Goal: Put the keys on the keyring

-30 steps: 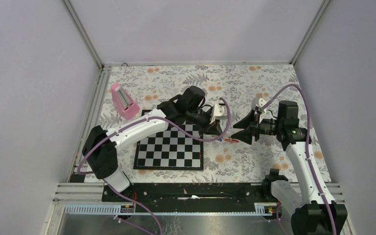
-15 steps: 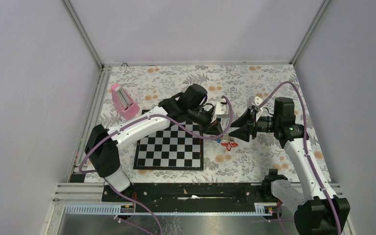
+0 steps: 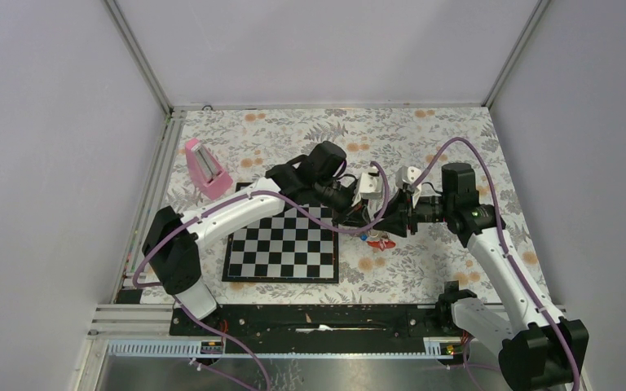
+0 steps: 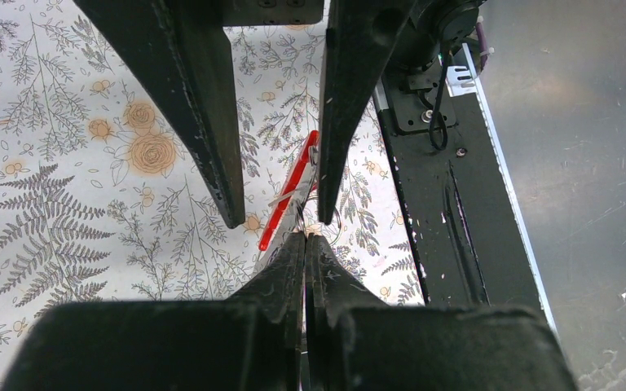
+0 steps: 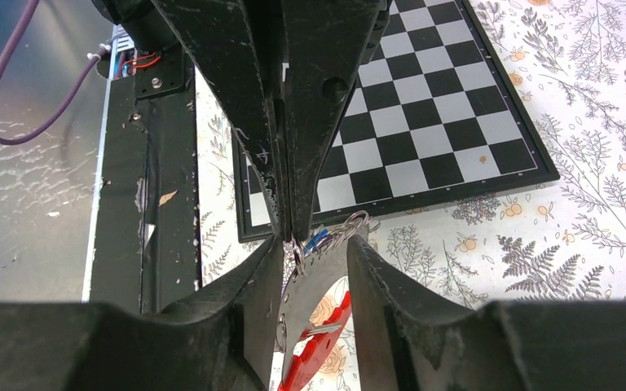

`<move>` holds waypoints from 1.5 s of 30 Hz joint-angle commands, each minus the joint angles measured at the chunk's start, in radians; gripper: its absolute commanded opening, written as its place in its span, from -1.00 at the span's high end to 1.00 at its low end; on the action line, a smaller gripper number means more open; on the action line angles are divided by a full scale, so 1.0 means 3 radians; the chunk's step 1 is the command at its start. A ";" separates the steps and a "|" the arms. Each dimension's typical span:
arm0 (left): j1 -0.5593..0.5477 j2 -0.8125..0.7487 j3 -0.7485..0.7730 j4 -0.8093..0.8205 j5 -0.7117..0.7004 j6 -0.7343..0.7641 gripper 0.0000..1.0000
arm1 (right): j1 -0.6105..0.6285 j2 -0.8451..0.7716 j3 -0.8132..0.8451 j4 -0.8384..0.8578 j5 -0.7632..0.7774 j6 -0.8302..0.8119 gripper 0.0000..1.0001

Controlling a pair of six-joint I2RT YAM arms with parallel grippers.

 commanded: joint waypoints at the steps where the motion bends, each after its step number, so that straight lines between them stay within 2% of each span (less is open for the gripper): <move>1: -0.0014 -0.0055 0.0173 0.0105 0.0167 0.0045 1.00 | 0.0058 0.0013 0.0076 -0.0015 0.0066 -0.0110 0.21; 7: -0.0014 -0.0055 0.0174 0.0105 0.0169 0.0048 1.00 | 0.0074 0.0018 0.0044 -0.0027 0.0067 -0.0147 0.44; 15: -0.0014 -0.0037 0.0173 0.0102 0.0152 0.0048 1.00 | 0.0082 0.0019 0.0042 0.0016 -0.0060 -0.0107 1.00; 24: 0.0000 -0.0056 0.0160 0.0099 0.0115 0.0055 1.00 | 0.0082 0.0004 0.0096 0.0082 -0.0135 0.0001 1.00; 29: 0.0075 -0.0143 0.0120 -0.0010 0.0187 0.0268 0.45 | 0.0077 -0.0003 0.0169 0.0096 -0.0124 0.0055 1.00; 33: 0.0130 -0.0307 -0.0029 -0.0025 0.0170 0.0528 0.14 | 0.0077 0.0019 0.0232 0.0106 -0.0180 0.0116 1.00; 37: 0.0154 -0.0419 -0.0139 -0.0059 0.0137 0.0821 0.01 | 0.0077 0.0042 0.0294 0.0121 -0.0233 0.0178 1.00; 45: 0.0154 -0.0475 -0.0078 -0.0188 -0.0106 0.1070 -0.01 | 0.0073 0.0086 0.0449 0.0123 -0.0320 0.0363 1.00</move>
